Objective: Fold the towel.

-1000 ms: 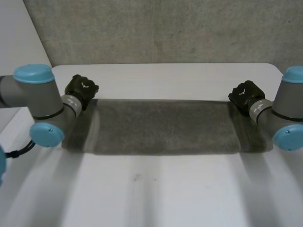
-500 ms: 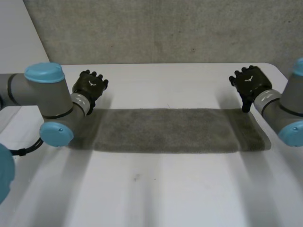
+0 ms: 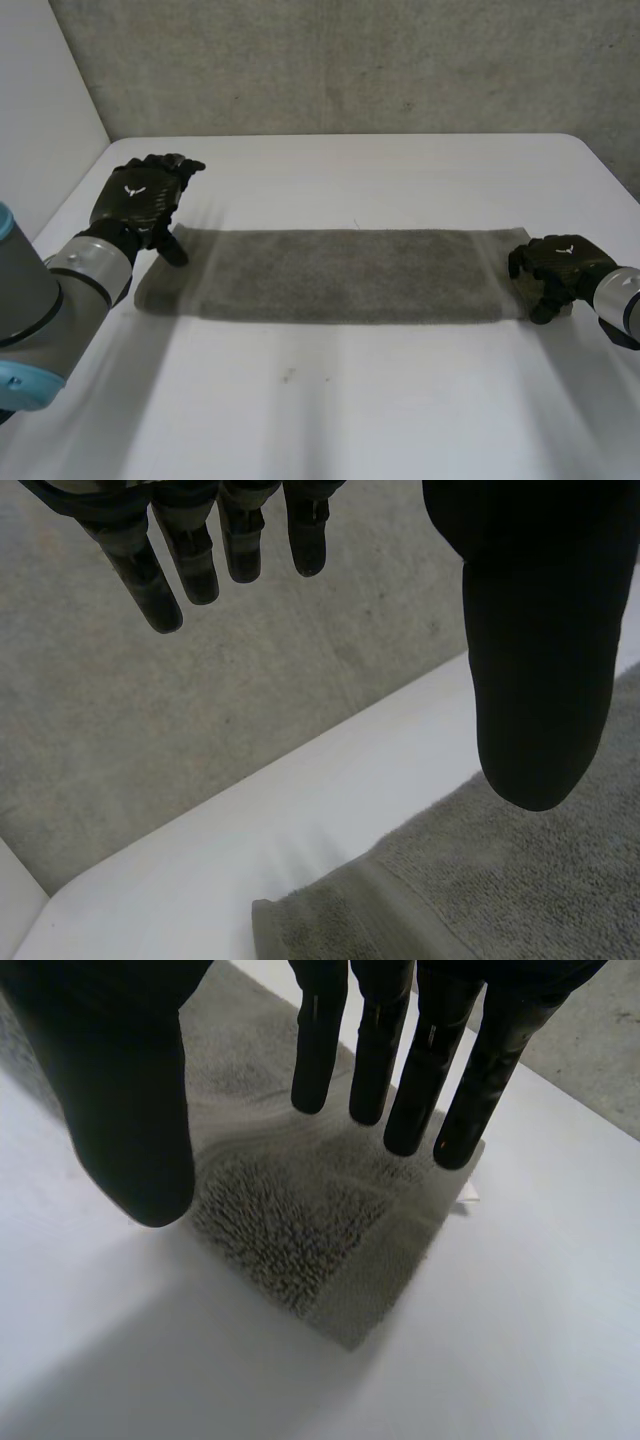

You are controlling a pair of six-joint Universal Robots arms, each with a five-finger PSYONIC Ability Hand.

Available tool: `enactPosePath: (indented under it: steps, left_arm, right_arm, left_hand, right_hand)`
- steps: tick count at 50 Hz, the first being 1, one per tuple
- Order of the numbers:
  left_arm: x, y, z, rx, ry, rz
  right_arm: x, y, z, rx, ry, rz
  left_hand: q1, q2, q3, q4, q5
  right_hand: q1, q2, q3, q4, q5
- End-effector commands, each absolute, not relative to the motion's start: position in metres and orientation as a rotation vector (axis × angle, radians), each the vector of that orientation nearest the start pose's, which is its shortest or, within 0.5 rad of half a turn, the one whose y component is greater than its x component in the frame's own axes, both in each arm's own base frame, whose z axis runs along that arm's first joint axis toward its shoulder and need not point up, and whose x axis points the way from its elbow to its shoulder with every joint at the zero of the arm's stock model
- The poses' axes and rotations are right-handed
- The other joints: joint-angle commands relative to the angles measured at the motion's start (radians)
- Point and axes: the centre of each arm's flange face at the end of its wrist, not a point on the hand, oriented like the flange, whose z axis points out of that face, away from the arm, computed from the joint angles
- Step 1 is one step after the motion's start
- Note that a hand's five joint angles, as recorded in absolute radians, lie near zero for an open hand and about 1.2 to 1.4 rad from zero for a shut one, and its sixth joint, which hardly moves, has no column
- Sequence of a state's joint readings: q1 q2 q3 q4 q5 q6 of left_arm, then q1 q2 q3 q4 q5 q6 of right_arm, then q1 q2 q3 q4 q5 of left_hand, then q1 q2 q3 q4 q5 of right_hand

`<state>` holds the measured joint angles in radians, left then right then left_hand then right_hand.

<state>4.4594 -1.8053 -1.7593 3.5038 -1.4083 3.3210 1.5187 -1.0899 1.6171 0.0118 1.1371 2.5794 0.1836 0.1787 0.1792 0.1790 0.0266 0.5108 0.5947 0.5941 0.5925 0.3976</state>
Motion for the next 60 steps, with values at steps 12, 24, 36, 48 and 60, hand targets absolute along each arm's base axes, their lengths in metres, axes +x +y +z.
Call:
enactPosePath:
  steps: [12, 24, 36, 48, 60]
  left_arm:
    - [-0.227, -0.286, 0.205, 0.68, 2.332, -2.273]
    - [-0.227, -0.284, 0.205, 0.683, 2.334, -2.271]
    - [-0.224, -0.282, 0.212, 0.67, 2.301, -2.299]
    - [-0.222, -0.283, 0.217, 0.656, 2.279, -2.315]
    - [-0.222, -0.283, 0.219, 0.655, 2.272, -2.322]
  right_arm:
    - [0.139, -0.351, 0.12, -1.014, 2.462, -1.653]
    - [0.104, -0.366, 0.122, -1.136, 2.641, -1.736]
    - [0.065, -0.397, 0.18, -1.239, 2.85, -2.119]
    - [0.262, -0.327, 0.237, -1.415, 1.873, -2.405]
    - [0.389, -0.215, 0.163, -1.729, 1.363, -1.939]
  left_hand:
    - [0.012, 0.017, 0.017, 0.017, -0.005]
    - [0.012, 0.017, 0.017, 0.017, -0.005]
    - [0.012, 0.017, 0.017, 0.017, -0.005]
    - [0.012, 0.017, 0.017, 0.017, -0.005]
    - [0.012, 0.017, 0.017, 0.017, -0.005]
  right_hand:
    - [0.711, 0.627, 0.627, 0.629, 0.649]
    - [0.885, 0.802, 0.802, 0.804, 0.824]
    - [0.885, 0.802, 0.802, 0.804, 0.824]
    - [0.885, 0.802, 0.802, 0.804, 0.824]
    - [0.885, 0.802, 0.802, 0.804, 0.824]
